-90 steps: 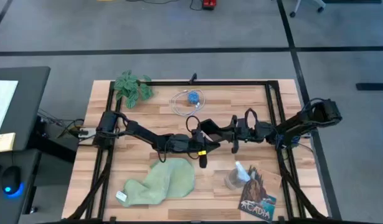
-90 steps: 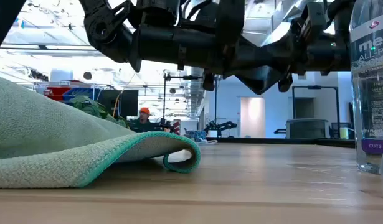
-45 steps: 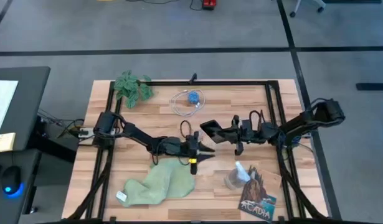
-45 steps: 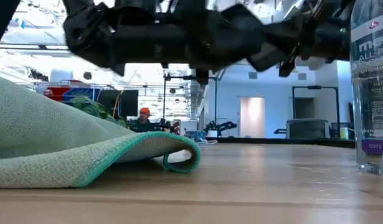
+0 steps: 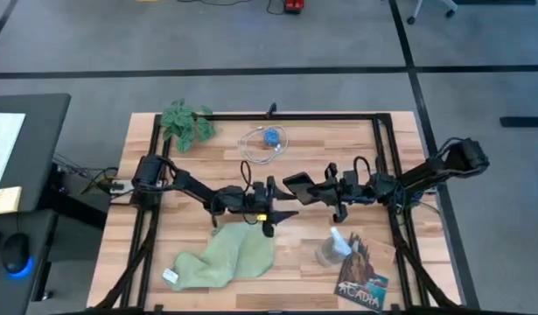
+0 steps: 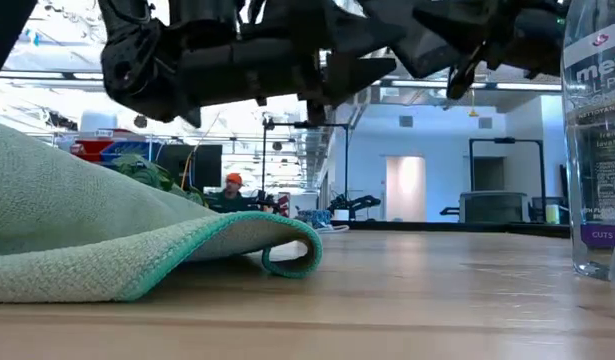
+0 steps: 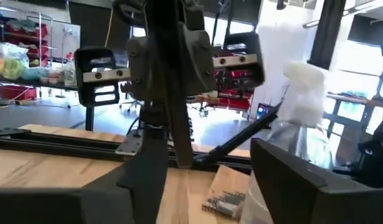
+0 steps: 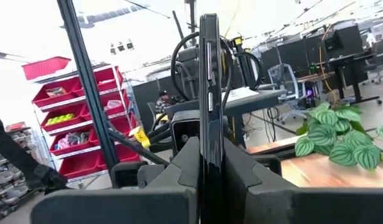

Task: Apply microfiber cloth
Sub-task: Spray the phone using the spray bottle

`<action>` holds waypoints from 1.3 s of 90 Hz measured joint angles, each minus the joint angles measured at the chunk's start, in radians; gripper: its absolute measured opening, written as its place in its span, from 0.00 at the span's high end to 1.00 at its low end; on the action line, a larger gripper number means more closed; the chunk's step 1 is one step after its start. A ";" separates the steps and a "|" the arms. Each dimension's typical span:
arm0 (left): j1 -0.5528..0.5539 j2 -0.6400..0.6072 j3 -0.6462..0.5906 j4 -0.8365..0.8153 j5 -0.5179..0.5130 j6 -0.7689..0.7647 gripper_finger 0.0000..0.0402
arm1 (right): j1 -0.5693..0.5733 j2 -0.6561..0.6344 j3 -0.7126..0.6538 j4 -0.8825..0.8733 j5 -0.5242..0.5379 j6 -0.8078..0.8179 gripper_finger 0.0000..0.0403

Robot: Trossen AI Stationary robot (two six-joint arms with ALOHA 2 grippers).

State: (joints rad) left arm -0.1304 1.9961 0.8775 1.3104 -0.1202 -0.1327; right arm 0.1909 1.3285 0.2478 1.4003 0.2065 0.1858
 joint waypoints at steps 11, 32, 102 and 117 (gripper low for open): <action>0.004 0.000 0.047 -0.056 -0.022 -0.019 0.44 | 0.000 0.000 0.024 -0.009 0.000 -0.012 0.97; 0.003 0.000 0.129 -0.165 -0.069 -0.011 0.47 | 0.000 0.001 0.046 -0.054 0.000 -0.027 0.97; -0.060 -0.006 0.139 -0.258 -0.272 -0.014 0.93 | 0.000 0.000 0.048 -0.133 0.019 -0.026 0.97; -0.058 -0.007 0.139 -0.189 -0.301 0.030 0.73 | 0.012 0.000 0.047 -0.128 0.103 -0.029 0.97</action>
State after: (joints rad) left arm -0.1880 1.9889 1.0161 1.1215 -0.4211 -0.1032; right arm 0.2027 1.3285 0.2943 1.2720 0.3095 0.1563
